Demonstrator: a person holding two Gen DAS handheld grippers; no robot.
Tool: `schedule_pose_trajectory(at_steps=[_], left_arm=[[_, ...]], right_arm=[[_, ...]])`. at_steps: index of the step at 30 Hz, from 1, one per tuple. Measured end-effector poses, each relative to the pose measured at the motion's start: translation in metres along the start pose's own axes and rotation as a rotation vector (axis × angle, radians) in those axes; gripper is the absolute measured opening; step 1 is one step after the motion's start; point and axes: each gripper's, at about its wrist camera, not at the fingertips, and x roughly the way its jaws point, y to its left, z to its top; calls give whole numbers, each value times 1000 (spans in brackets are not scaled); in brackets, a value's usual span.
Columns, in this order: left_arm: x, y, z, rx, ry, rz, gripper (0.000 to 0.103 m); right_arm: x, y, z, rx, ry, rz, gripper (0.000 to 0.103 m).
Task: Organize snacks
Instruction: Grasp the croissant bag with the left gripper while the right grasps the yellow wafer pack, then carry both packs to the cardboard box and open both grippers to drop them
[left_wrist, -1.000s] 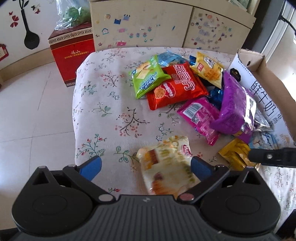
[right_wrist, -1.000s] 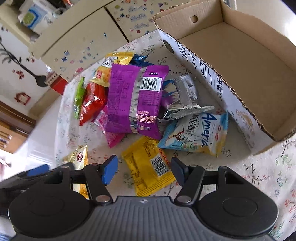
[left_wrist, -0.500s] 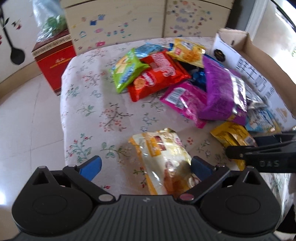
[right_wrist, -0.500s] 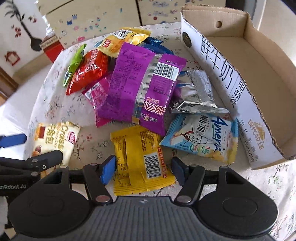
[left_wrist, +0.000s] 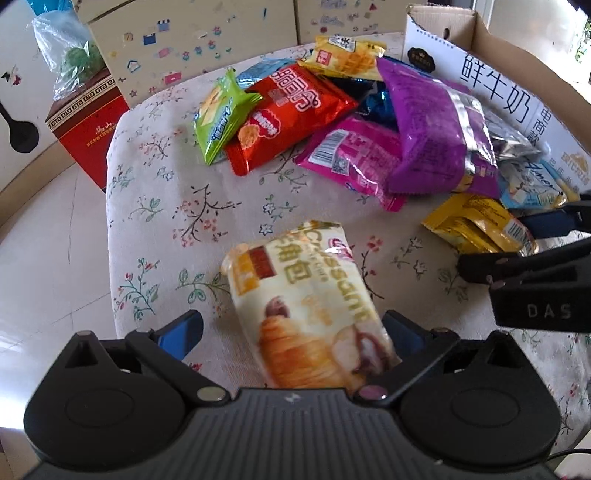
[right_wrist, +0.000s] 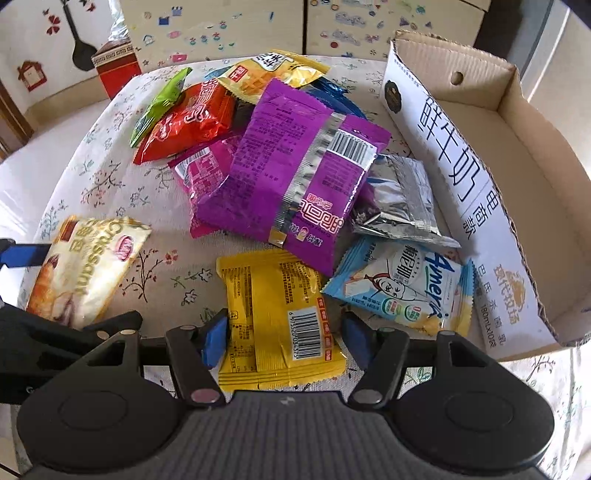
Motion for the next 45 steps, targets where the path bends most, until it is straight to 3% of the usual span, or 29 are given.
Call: schedule_pose_trajectory(at_steps=[5, 15, 20, 22, 25, 27, 30, 37, 45], left_arm=[[7, 12, 1, -99, 33, -54, 103], [6, 6, -1, -68, 7, -52, 103], [1, -1, -1, -29, -4, -40, 103], [-2, -5, -1, 2, -20, -36, 99], [-6, -7, -1, 22, -33, -53, 86], [-9, -7, -1, 38, -43, -76, 69], [-11, -7, -1, 39, -48, -99, 57], [-16, -2, -1, 44, -85, -73, 54], [-41, 1, 1, 52, -190, -20, 54]], right_arm=[[0, -2, 0, 8, 0, -7, 74], [1, 0, 0, 0, -3, -22, 77], [0, 1, 1, -11, -6, -14, 66], [-2, 2, -1, -24, -8, -10, 64], [-2, 3, -2, -31, -9, -3, 61], [-4, 2, -2, -22, -9, 16, 60], [-7, 1, -2, -14, -13, 43, 58], [-17, 0, -1, -8, -44, 91, 57], [-33, 0, -1, -26, -86, 140, 57]])
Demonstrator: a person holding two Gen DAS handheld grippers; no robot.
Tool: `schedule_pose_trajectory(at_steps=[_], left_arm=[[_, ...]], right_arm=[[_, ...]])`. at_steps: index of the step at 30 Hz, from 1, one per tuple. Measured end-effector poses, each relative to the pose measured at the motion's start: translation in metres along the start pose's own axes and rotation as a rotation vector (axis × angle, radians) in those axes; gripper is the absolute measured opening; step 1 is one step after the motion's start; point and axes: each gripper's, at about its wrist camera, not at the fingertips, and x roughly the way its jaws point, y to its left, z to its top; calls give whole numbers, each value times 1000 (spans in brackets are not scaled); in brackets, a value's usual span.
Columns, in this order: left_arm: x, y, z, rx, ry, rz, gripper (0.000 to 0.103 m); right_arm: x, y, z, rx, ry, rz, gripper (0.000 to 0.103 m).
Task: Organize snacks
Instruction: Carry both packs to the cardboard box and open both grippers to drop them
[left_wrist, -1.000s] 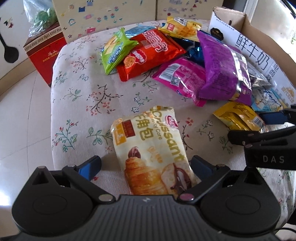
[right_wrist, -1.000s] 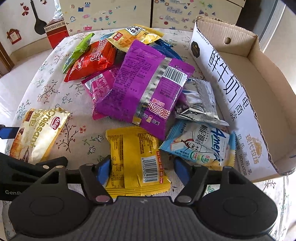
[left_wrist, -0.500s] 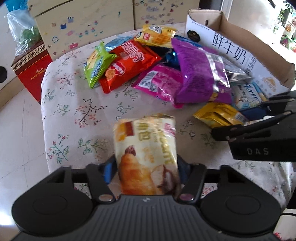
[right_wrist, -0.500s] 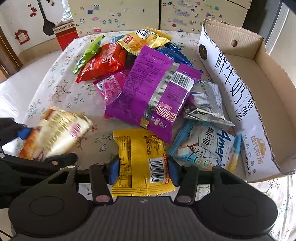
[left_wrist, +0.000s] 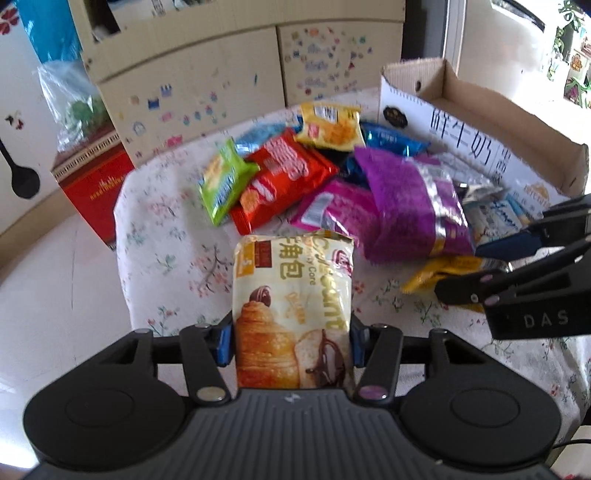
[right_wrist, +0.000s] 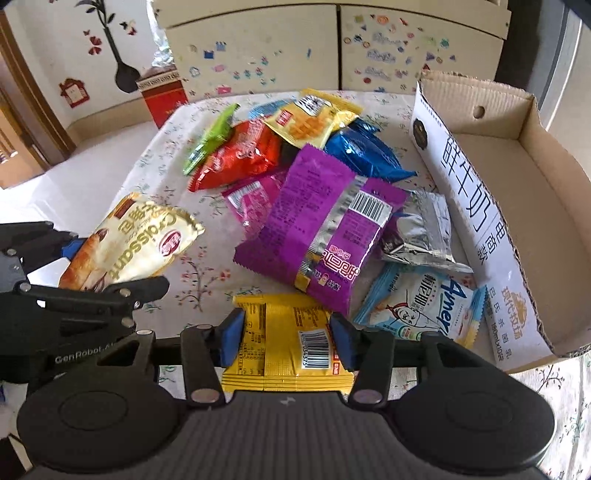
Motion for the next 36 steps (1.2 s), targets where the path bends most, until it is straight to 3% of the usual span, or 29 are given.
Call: schedule_pose_trajectory(at_steps=[6, 12, 16, 22, 29, 36], left_arm=[[-10, 0, 3, 5, -48, 36, 54], [-10, -3, 4, 12, -44, 23, 54], [-9, -7, 3, 28, -37, 15, 54], [-6, -12, -1, 66, -26, 34, 54], [-9, -15, 0, 96, -54, 79, 54], [-16, -11, 5, 77, -109, 125, 54]], right_arm=[[-8, 1, -4, -15, -2, 63, 56], [7, -2, -16, -23, 87, 67, 57], [15, 7, -25, -80, 129, 48, 60], [13, 25, -34, -188, 124, -3, 60], [3, 46, -43, -272, 105, -31, 55], [-41, 48, -37, -303, -34, 18, 55]])
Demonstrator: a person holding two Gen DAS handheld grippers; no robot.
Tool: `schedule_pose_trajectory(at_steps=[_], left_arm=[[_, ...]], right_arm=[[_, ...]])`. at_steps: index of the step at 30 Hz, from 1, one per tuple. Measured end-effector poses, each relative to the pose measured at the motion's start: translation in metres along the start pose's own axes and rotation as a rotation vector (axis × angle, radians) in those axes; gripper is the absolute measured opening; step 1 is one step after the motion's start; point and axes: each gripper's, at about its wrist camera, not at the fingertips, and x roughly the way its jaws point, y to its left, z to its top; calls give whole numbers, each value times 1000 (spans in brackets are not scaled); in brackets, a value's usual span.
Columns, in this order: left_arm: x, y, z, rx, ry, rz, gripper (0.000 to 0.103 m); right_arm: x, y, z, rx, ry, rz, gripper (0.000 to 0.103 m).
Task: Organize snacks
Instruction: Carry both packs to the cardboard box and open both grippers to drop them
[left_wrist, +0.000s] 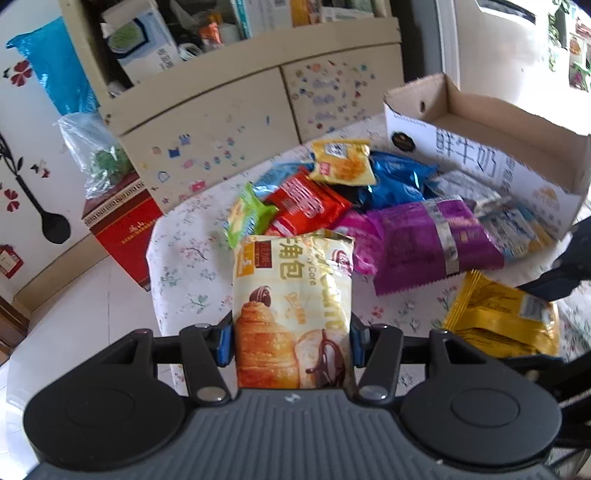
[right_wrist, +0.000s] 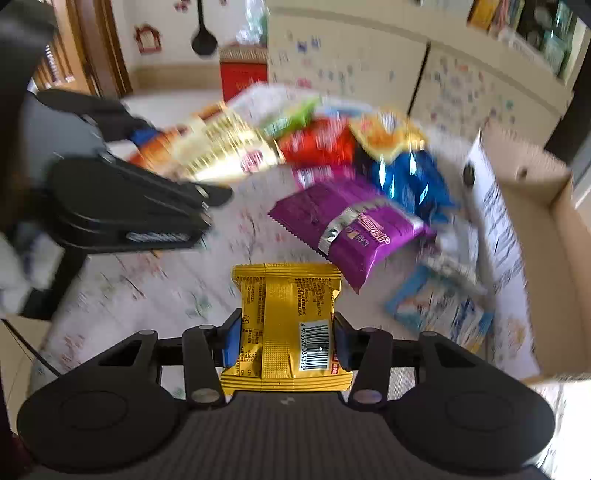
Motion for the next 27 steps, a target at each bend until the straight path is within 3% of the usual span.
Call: schedule_pose_trajectory(at_steps=[8, 27], left_arm=[[-9, 0, 10, -10, -61, 34, 54], [-24, -22, 43, 0, -194, 29, 54]], right_arm=[[-37, -7, 3, 22, -157, -22, 55], [-60, -46, 18, 116, -321, -179, 55]])
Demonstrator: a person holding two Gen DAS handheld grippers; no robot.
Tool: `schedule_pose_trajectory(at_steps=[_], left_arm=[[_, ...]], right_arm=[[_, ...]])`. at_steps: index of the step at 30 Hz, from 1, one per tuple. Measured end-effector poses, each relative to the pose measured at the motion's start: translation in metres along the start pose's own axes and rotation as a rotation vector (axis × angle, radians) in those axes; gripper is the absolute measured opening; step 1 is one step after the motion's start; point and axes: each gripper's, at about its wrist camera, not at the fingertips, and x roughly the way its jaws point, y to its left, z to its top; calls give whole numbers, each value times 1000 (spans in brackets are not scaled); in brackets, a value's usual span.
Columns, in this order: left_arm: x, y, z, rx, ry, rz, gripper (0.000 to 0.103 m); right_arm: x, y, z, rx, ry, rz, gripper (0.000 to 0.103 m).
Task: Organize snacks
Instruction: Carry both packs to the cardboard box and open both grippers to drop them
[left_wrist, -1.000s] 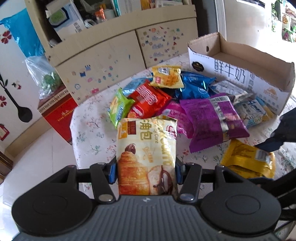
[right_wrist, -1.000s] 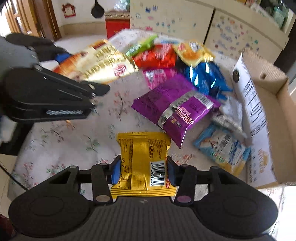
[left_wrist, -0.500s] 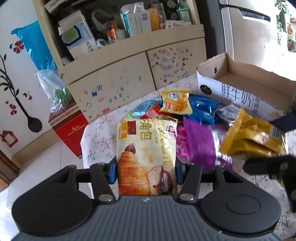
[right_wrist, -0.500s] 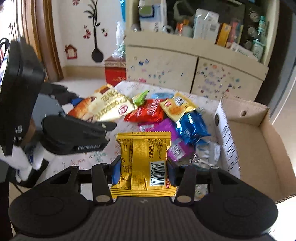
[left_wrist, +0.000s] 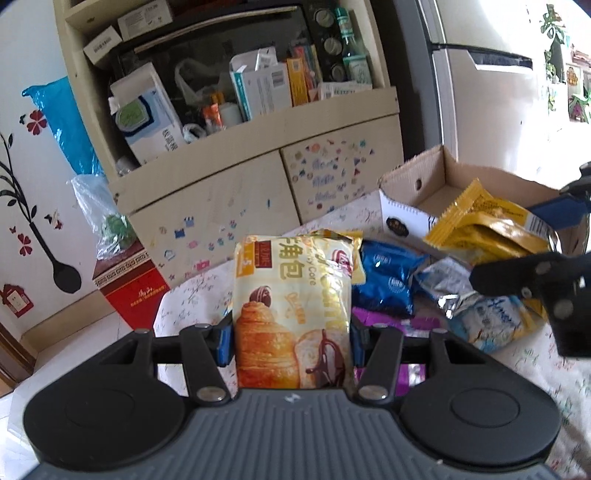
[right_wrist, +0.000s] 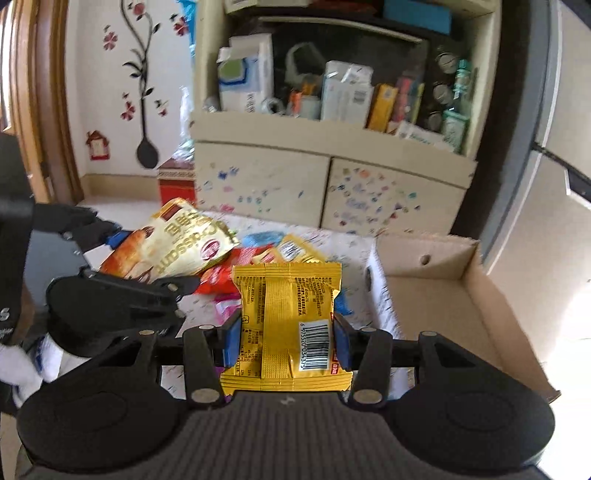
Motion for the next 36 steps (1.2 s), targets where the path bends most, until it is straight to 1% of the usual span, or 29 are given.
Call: schedule_pose_trajectory(at_steps=[7, 11, 18, 22, 26, 30, 36], left_arm=[[6, -16, 15, 35, -45, -23, 54], [14, -25, 27, 42, -64, -58, 54], [32, -43, 48, 61, -85, -121, 54], [45, -53, 59, 60, -86, -172, 54], [57, -69, 72, 77, -106, -226, 54], [69, -85, 87, 71, -115, -301, 54], [90, -112, 101, 58, -91, -399, 54]], right_arm=[[-1, -27, 9, 13, -28, -72, 55], [0, -47, 13, 36, -40, -118, 55], [1, -98, 18, 190, -33, -179, 55], [8, -127, 18, 262, -8, -211, 55], [14, -151, 14, 382, 30, -224, 55], [18, -161, 11, 426, 52, -261, 55], [23, -181, 2, 539, 99, -288, 55]])
